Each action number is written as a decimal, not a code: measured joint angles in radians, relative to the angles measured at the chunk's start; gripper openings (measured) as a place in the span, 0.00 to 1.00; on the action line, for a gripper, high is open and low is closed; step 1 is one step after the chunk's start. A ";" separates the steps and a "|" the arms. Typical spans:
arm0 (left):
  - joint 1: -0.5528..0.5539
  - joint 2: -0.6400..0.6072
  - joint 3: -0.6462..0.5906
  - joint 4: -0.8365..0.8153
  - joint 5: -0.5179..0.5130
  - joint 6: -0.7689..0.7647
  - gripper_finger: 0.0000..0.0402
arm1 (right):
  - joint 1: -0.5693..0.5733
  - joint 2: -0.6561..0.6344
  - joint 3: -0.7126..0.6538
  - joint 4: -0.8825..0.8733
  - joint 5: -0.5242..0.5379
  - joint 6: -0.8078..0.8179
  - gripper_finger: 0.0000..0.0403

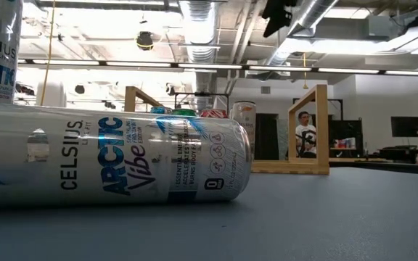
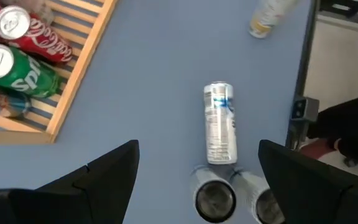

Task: Place canned beverage on shelf
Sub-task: Put the light yellow soda can on the shelf

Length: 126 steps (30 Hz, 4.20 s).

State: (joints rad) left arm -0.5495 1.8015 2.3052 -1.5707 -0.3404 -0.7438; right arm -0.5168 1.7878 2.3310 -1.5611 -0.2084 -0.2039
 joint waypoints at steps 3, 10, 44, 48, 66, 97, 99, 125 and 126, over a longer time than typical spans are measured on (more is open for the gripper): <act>-0.050 0.000 0.000 0.000 -0.038 -0.001 0.79 | 0.131 0.000 0.000 -0.006 0.155 0.146 0.85; -0.112 0.000 0.000 0.000 -0.163 0.057 0.79 | 0.424 -0.062 0.001 -0.010 0.291 0.442 0.85; 0.009 0.000 0.000 0.130 -0.117 0.370 0.79 | 1.301 -0.290 -0.699 0.128 0.349 0.920 0.85; 0.036 0.000 0.000 0.130 -0.141 0.310 0.79 | 1.306 -0.250 -0.699 0.175 0.348 0.915 0.85; 0.030 0.000 0.000 0.122 -0.106 0.361 0.79 | 1.299 -0.032 -0.698 0.377 0.361 1.151 0.85; 0.043 0.000 0.000 0.126 -0.115 0.475 0.79 | 1.229 -0.048 -0.701 0.291 0.452 1.181 0.85; 0.043 0.000 0.000 0.126 -0.118 0.475 0.79 | 1.229 -0.049 -0.701 0.294 0.455 1.181 0.85; 0.043 0.000 0.000 0.126 -0.120 0.490 0.79 | 1.295 -0.105 -0.626 0.289 0.485 1.261 0.85; 0.043 0.000 0.000 0.126 -0.120 0.490 0.79 | 1.306 -0.105 -0.614 0.290 0.486 1.258 0.85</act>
State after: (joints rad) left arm -0.5060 1.8015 2.3054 -1.4448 -0.4603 -0.2537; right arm 0.7889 1.6830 1.7168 -1.2710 0.2775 1.0545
